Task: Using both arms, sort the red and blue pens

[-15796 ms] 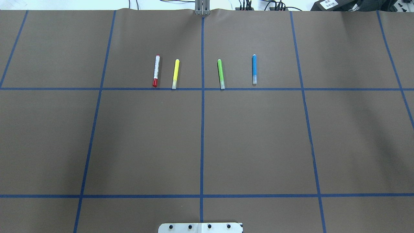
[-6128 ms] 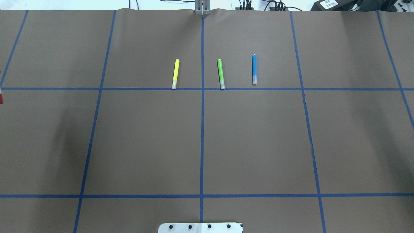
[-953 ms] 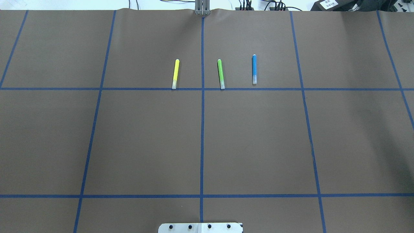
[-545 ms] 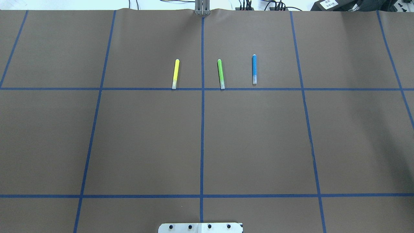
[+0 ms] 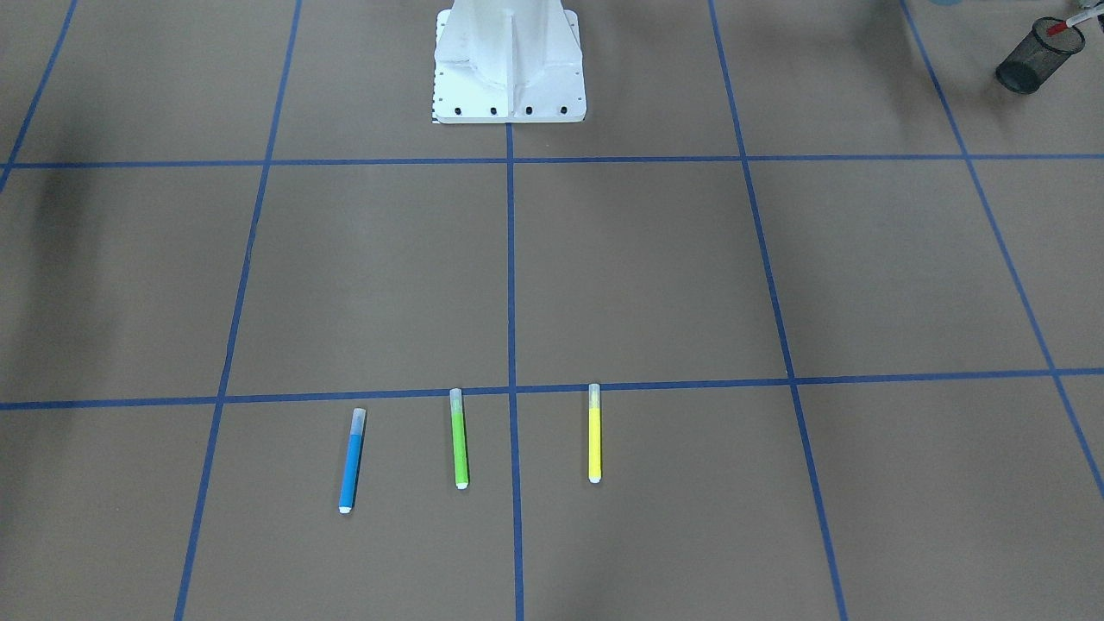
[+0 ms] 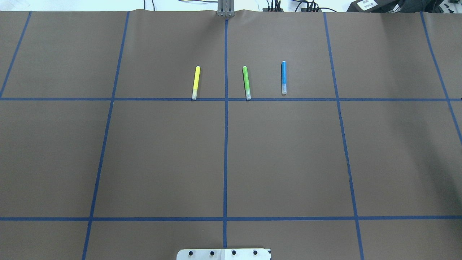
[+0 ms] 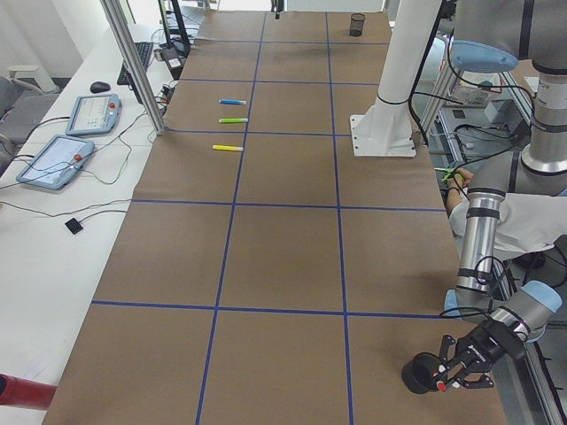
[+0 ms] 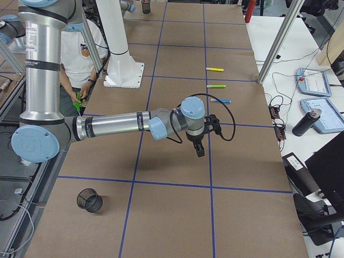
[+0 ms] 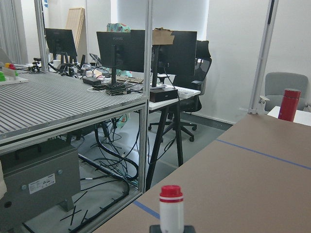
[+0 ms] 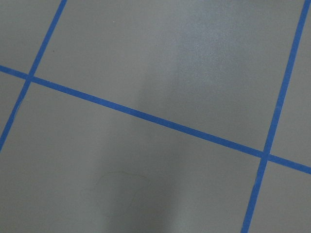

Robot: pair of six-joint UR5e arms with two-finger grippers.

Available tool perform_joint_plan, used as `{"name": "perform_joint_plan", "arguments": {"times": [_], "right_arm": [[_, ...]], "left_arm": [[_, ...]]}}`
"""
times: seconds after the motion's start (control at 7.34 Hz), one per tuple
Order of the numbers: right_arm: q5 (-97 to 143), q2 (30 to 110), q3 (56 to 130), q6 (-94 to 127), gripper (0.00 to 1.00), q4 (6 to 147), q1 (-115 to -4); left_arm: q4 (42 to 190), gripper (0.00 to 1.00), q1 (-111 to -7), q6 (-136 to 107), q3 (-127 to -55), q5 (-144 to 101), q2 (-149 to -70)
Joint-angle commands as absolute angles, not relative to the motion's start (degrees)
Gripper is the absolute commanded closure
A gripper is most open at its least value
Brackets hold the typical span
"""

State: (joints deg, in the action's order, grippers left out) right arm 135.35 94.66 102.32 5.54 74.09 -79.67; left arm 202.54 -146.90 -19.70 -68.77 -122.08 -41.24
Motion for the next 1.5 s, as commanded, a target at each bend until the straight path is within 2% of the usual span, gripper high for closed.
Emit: {"name": "perform_joint_plan", "arguments": {"times": [0.0, 0.14, 0.27, 0.41, 0.54, 0.82, 0.95, 1.09, 1.36], "right_arm": [[135.4, 94.7, 102.4, 5.5, 0.0, 74.1, -79.6], [135.4, 94.7, 102.4, 5.6, 0.0, 74.1, -79.6], [135.4, 94.6, 102.4, 6.0, 0.0, 74.1, -79.6], [135.4, 94.6, 102.6, 6.1, 0.0, 74.1, -79.6], [135.4, 94.6, 102.7, 6.5, 0.0, 74.1, -79.6], [135.4, 94.7, 102.7, 6.6, 0.0, 74.1, -79.5], [135.4, 94.7, 102.7, 6.8, 0.0, 74.1, -79.5], [135.4, 94.6, 102.7, 8.2, 0.0, 74.1, -78.8], [135.4, 93.6, 102.7, 10.5, 0.0, 74.1, -78.0]], "left_arm": [[200.8, 0.44, -148.1, -16.7, -68.7, -122.4, -42.1], [200.7, 0.27, -148.4, -16.7, -68.8, -122.5, -42.4], [200.7, 0.19, -148.4, -16.7, -68.9, -122.7, -42.5], [197.9, 0.19, -148.5, -16.8, -69.8, -126.2, -42.6], [191.7, 0.19, -148.5, -16.9, -74.3, -128.4, -43.1], [170.6, 0.17, -148.4, -17.2, -90.8, -129.5, -44.5], [160.6, 0.09, -148.0, -16.7, -95.3, -129.1, -48.0], [155.2, 0.04, -144.4, -16.6, -95.4, -129.0, -50.9], [145.6, 0.02, -130.6, -16.7, -95.9, -129.7, -56.5]]}}
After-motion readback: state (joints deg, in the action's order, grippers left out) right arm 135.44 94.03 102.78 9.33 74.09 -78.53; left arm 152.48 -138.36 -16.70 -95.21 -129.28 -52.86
